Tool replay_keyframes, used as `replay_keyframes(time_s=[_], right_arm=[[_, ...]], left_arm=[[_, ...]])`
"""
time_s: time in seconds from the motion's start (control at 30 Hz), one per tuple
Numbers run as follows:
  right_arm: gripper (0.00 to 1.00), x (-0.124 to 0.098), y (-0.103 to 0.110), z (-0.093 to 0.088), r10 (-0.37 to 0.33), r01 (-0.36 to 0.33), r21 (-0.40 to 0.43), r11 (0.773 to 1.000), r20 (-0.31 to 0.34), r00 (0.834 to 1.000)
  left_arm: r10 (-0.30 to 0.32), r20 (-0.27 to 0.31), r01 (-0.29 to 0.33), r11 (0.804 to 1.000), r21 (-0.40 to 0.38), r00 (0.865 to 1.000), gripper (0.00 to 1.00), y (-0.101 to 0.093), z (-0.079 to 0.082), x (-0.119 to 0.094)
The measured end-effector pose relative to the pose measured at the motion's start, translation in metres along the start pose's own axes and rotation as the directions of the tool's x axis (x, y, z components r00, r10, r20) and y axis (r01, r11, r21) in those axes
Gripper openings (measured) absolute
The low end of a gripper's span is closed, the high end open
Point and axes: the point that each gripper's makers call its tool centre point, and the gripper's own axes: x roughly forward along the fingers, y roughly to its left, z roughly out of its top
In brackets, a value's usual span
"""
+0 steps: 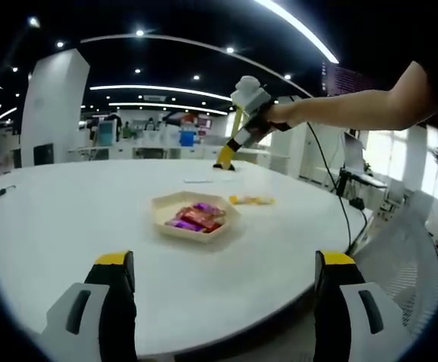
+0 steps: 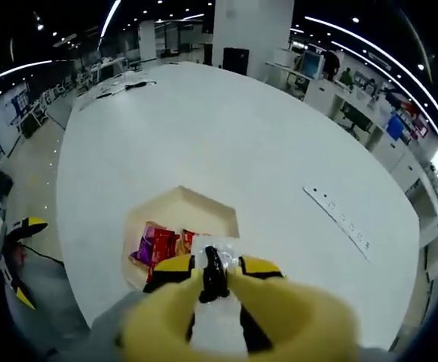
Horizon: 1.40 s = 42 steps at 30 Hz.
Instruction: Place the target food into the container with the food tongs after gripping and lifting it, then release it inside without dropping or visibly crushing the food.
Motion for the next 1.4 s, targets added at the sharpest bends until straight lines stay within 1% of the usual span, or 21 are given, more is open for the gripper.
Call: replay_keyframes(time_s=[0.3, 0.33, 0.37, 0.4, 0.43, 0.5, 0.57, 0.73, 0.87, 1.03, 1.27, 1.4], right_arm=[[0.22, 0.008, 0.015, 0.009, 0.026, -0.026, -0.026, 0.999, 0.003, 1.0], [0.22, 0.008, 0.016, 0.01, 0.028, -0.028, -0.026, 0.999, 0.004, 1.0], [0.25, 0.009, 0.017, 0.012, 0.035, -0.034, -0.022, 0.999, 0.015, 0.999], [0.26, 0.009, 0.018, 0.016, 0.041, -0.041, -0.008, 0.999, 0.036, 0.999], [0.26, 0.008, 0.021, 0.016, 0.059, -0.059, -0.001, 0.998, 0.032, 0.998], [0.27, 0.008, 0.019, 0.018, 0.046, -0.045, -0.02, 0.999, 0.041, 0.998], [0.27, 0.008, 0.019, 0.016, 0.053, -0.052, -0.015, 0.999, 0.031, 0.998], [0.28, 0.007, 0.013, 0.006, 0.05, -0.05, -0.008, 0.999, 0.024, 0.998], [0.28, 0.005, 0.003, -0.005, 0.043, -0.043, 0.006, 0.999, 0.012, 0.999], [0.29, 0.001, -0.011, -0.021, 0.025, -0.025, 0.019, 1.0, -0.001, 1.0], [0.29, -0.007, -0.039, -0.043, -0.016, 0.017, 0.032, 0.999, -0.02, 1.0], [0.3, -0.008, -0.053, -0.054, -0.039, 0.04, 0.04, 0.998, -0.026, 0.999]], left_arm=[[0.002, 0.001, -0.002, 1.0, -0.004, 1.0, 0.95, 0.0, 0.0, -0.001], [0.003, 0.002, -0.003, 1.0, -0.005, 1.0, 0.95, 0.0, 0.001, -0.001], [0.004, 0.003, -0.004, 1.0, -0.008, 1.0, 0.95, 0.0, 0.001, -0.001], [0.005, 0.002, -0.005, 1.0, -0.014, 1.0, 0.95, 0.001, 0.0, -0.001], [0.007, 0.003, -0.007, 1.0, -0.013, 1.0, 0.95, 0.001, 0.001, -0.001], [0.005, 0.002, -0.005, 1.0, -0.012, 1.0, 0.95, 0.001, 0.001, 0.0], [0.006, 0.002, -0.006, 1.0, -0.011, 1.0, 0.95, 0.001, 0.001, 0.0], [0.006, 0.0, -0.006, 1.0, -0.01, 1.0, 0.95, 0.001, 0.001, 0.001], [0.005, -0.006, -0.005, 1.0, -0.007, 1.0, 0.95, 0.0, -0.001, 0.001], [0.004, -0.011, -0.004, 1.0, -0.006, 1.0, 0.95, 0.0, -0.002, 0.001], [0.004, -0.015, -0.004, 1.0, -0.003, 1.0, 0.94, 0.0, -0.002, 0.001], [0.003, -0.022, -0.003, 1.0, -0.001, 1.0, 0.94, 0.0, -0.003, 0.001]])
